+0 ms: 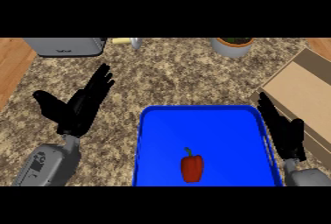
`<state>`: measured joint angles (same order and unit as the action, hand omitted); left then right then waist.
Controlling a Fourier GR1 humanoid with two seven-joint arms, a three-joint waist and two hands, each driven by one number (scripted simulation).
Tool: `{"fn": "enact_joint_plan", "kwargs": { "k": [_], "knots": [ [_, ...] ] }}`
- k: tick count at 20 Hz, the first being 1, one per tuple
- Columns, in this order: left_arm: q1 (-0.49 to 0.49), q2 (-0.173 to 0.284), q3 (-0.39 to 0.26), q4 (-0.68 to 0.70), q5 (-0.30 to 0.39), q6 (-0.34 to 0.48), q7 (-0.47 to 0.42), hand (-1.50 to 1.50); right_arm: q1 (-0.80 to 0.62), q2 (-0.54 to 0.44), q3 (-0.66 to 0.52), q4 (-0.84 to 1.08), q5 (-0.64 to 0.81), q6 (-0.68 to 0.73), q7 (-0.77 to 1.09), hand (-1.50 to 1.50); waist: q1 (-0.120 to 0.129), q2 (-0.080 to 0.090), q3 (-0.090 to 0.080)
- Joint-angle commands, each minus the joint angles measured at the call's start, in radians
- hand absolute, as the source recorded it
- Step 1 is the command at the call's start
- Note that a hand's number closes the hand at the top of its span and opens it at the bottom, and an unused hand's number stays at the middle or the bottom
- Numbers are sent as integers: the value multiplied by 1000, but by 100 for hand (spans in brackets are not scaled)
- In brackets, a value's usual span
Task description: Pick the bell pepper from the tray and place it in the cardboard box
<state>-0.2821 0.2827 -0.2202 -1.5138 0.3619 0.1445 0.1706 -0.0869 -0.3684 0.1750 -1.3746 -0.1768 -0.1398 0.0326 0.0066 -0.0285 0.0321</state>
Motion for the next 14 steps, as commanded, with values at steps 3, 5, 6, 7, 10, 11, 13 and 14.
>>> {"fn": "enact_joint_plan", "kwargs": {
  "k": [3,5,6,7,10,11,13,14],
  "knots": [
    [129,84,73,-85,-6,5,12,0,0,50,27,-170,9,-24,2,-150,1,22,-33],
    [181,133,128,-66,-22,24,-15,0,42,81,109,-356,57,-86,61,-150,-6,12,-35],
    [187,170,184,-70,12,18,8,0,-16,81,104,-377,60,-89,76,-150,9,12,-35],
    [189,110,132,-30,1,42,18,0,9,-149,-7,-258,322,-214,-8,-150,-39,-8,-49],
    [215,143,184,-50,37,7,5,0,112,120,50,-454,289,-380,-195,-150,-33,11,-33],
    [252,143,192,-63,44,4,-4,0,163,111,96,-538,310,-365,-220,-150,-33,8,-34],
    [269,150,186,-95,49,-21,-5,0,216,101,172,-597,391,-368,-278,-150,-22,15,-33],
    [299,168,213,-95,66,-39,-15,0,265,89,237,-663,450,-375,-248,-150,-22,13,-34]
  ]
}}
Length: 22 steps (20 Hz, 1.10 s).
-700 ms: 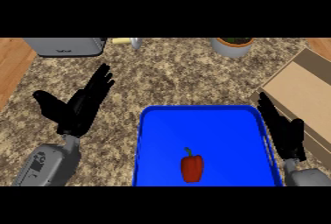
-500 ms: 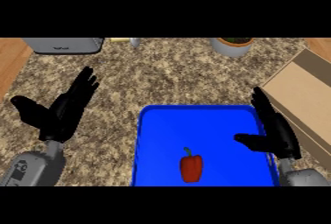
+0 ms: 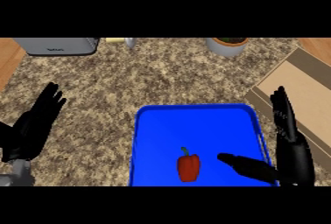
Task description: Pick the bell pepper from the tray and place it in the cardboard box
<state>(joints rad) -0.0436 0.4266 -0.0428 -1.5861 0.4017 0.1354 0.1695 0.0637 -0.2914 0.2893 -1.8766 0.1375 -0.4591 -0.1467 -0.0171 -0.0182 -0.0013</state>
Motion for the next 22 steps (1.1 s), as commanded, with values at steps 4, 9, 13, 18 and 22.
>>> {"fn": "enact_joint_plan", "kwargs": {
  "k": [4,9,13,18,22],
  "knots": [
    [31,19,27,-56,19,-12,32,0,165,-136,210,-273,334,29,181,-150,1,7,-3],
    [14,24,40,-26,25,-27,19,0,178,-307,201,-239,545,198,435,-150,-2,13,-10],
    [47,-1,26,-21,12,-35,-25,0,128,-340,251,-348,630,398,699,-150,24,15,-10],
    [26,4,25,-30,19,-49,-9,0,20,-226,400,-388,685,642,1020,-150,45,19,-7],
    [-12,23,45,0,26,-67,12,0,-108,-29,500,-323,685,791,1254,-150,43,20,-4]
  ]
}}
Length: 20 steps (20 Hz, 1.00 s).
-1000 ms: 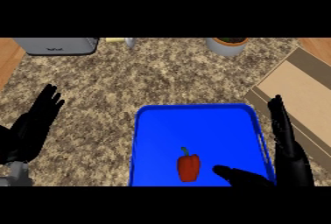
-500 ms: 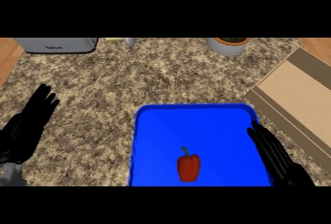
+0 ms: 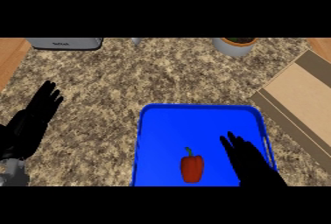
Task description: Pick the bell pepper from the tray and place it in the cardboard box
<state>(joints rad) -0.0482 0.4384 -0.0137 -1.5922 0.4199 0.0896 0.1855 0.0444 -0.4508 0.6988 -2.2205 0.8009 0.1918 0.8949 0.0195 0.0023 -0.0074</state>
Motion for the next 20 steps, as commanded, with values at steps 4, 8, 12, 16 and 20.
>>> {"fn": "enact_joint_plan", "kwargs": {
  "k": [4,8,12,16,20],
  "knots": [
    [52,-21,-7,-45,-19,4,-6,0,-198,310,73,107,-31,224,362,-150,5,-3,5],
    [9,-24,22,39,-19,-25,-39,0,-191,317,28,112,-76,285,367,-150,-15,-1,6],
    [39,-37,12,-15,-22,-10,-14,0,-234,394,13,196,-73,322,395,-150,-9,-2,6],
    [49,-24,38,-12,-12,-33,-2,0,-173,377,39,185,-34,312,367,-150,-18,-4,7],
    [132,-28,59,-38,-27,-82,-70,0,-174,374,-13,228,-20,297,263,-150,-12,-4,7]
  ]
}}
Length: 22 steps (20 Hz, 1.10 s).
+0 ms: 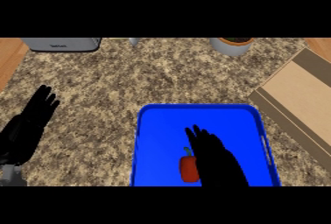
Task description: Pick the bell pepper from the tray and place it in the cardboard box
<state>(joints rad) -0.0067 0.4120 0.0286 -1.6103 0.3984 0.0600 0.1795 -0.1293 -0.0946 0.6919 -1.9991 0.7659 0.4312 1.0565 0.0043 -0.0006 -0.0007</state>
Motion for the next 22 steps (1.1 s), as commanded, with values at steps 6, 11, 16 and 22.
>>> {"fn": "enact_joint_plan", "kwargs": {
  "k": [6,11,16,22],
  "knots": [
    [-21,-25,31,-35,-14,-10,61,0,-26,92,27,19,75,77,104,-150,-3,-1,1],
    [58,-39,25,-37,-38,-46,3,0,-77,93,10,124,89,75,93,-150,5,0,0],
    [-7,-55,46,7,-42,-31,23,0,-80,91,-38,168,96,91,48,-150,-1,1,0],
    [-43,-69,51,2,-66,-11,60,0,-13,79,15,180,125,41,53,-150,-7,0,1]
  ]
}}
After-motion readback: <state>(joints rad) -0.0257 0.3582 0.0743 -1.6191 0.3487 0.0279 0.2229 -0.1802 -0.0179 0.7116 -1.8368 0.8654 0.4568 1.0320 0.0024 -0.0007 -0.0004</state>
